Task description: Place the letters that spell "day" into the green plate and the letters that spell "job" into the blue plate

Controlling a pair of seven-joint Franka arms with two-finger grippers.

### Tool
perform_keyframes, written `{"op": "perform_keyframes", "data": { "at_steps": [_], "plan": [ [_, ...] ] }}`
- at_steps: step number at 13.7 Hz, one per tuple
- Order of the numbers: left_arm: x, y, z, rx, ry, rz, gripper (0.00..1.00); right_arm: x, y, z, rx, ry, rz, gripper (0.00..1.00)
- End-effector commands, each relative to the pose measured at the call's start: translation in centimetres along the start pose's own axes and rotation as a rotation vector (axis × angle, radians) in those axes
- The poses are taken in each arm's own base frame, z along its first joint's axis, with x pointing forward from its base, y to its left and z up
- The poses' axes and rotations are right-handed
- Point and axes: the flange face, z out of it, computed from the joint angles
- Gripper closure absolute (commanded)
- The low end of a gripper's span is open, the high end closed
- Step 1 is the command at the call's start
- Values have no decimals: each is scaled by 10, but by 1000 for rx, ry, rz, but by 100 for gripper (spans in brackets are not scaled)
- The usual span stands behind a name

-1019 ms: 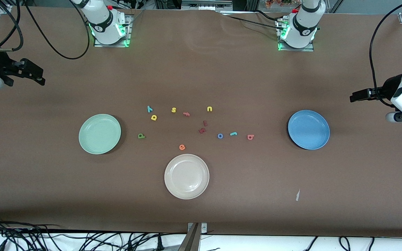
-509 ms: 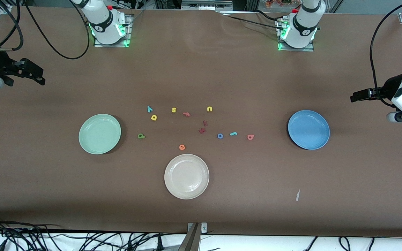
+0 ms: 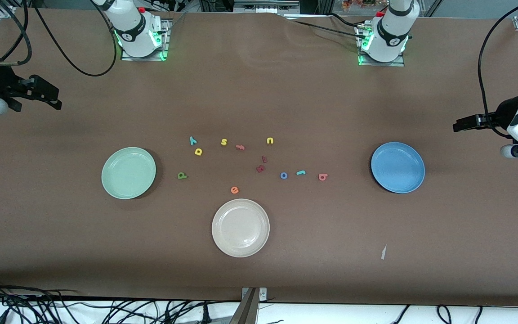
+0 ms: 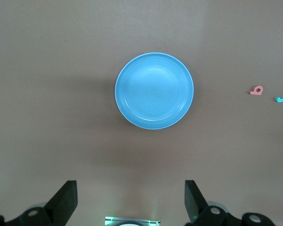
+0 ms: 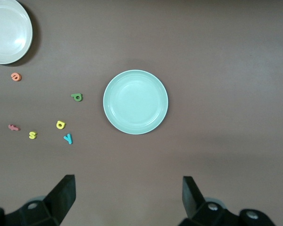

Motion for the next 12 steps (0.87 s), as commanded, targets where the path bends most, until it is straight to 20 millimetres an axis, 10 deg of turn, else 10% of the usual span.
{"op": "perform_keyframes", "data": {
  "at_steps": [1,12],
  "plan": [
    [3,-3,-2,23,-2,6,0,-8,-1,-2,19,13,-10,0],
    [4,-3,-2,23,-4,6,0,-8,0,4,19,3,-10,0]
  ]
}}
